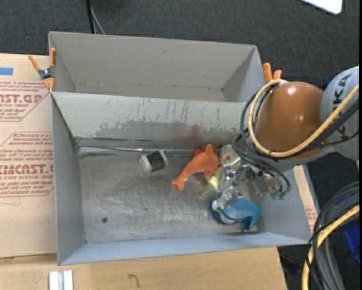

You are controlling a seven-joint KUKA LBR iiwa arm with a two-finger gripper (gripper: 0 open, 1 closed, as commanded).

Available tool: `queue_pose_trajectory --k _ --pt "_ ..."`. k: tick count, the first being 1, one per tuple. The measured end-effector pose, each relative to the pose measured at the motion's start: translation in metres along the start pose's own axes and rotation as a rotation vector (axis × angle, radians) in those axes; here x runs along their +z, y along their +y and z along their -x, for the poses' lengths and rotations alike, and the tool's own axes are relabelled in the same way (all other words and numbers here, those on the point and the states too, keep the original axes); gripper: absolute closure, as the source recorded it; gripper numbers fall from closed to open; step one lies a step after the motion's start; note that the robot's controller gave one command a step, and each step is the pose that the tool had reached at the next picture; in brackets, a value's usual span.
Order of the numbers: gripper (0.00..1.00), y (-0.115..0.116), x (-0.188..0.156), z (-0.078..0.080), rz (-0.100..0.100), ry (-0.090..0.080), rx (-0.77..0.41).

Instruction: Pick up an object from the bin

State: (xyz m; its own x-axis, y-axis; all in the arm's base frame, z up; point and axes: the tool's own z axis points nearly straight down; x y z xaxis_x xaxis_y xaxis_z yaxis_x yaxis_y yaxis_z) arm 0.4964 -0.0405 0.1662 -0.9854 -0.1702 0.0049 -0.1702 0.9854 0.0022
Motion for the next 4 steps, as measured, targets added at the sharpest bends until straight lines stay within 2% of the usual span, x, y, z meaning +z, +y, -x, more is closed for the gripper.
queue_pose_trajectory --k 1,2,3,4 --pt "1.00 -0.004 -0.068 0.001 -0.001 -0.003 -0.042" --pt "0.00 0.002 0.042 -0.005 -0.002 -0.010 -0.004" --pt "0.00 0.004 0.058 -0.009 0.000 -0.002 0.002" --pt "0.00 -0.021 0.076 -0.012 0.001 -0.007 0.041"
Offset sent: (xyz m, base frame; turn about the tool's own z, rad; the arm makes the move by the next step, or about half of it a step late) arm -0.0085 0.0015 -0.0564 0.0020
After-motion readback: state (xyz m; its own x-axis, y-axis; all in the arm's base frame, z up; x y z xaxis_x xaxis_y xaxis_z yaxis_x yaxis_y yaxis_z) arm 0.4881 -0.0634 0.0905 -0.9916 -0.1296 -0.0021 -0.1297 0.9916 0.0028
